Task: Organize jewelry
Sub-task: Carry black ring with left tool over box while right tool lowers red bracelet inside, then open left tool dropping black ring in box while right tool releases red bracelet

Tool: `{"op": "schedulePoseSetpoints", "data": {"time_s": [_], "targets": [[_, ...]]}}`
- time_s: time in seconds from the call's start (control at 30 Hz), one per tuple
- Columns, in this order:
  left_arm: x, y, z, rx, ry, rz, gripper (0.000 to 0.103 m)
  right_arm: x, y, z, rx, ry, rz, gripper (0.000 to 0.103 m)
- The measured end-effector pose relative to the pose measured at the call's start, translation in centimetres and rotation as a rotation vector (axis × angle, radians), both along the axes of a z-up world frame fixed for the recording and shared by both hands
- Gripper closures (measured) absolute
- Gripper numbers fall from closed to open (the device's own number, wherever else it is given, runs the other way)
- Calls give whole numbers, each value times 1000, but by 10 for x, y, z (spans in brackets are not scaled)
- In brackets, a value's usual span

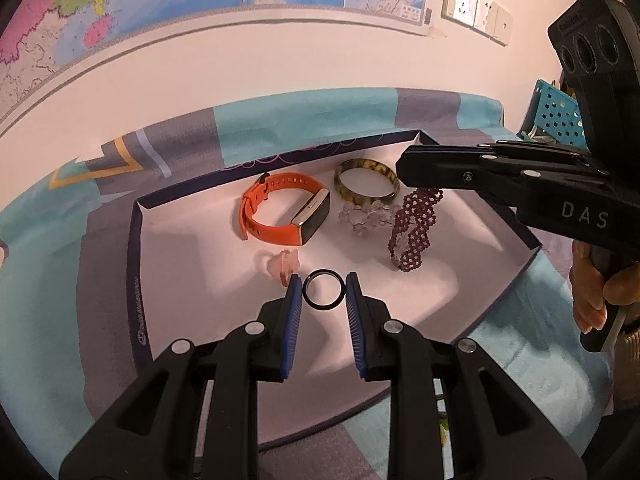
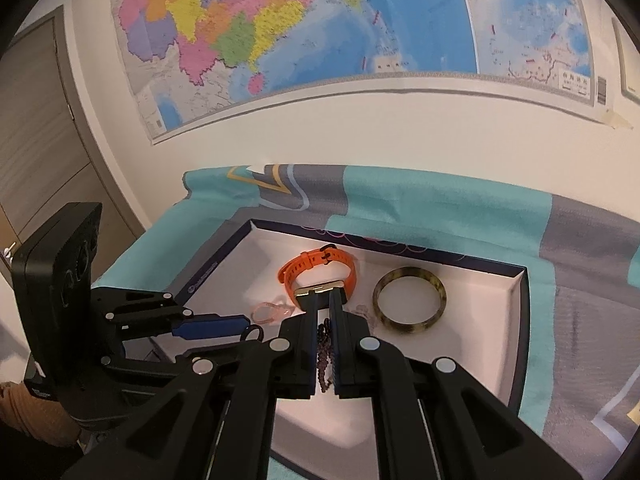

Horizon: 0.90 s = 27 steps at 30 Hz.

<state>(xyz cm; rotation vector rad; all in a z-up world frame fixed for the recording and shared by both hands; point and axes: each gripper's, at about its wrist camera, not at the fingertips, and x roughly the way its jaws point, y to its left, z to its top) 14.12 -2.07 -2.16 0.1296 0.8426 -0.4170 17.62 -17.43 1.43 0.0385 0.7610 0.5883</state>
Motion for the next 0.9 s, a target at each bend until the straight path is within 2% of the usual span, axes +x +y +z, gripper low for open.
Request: {"op": "schedulePoseSetpoints", "data": {"time_s": [0.67,0.9], "targets": [[17,-3,-16,15,60,31,80,23,-15,-26,-31,64,-64,98],[20,-2,-16,0,63,42,79,22,-19,-30,-42,77,-84,93]]}}
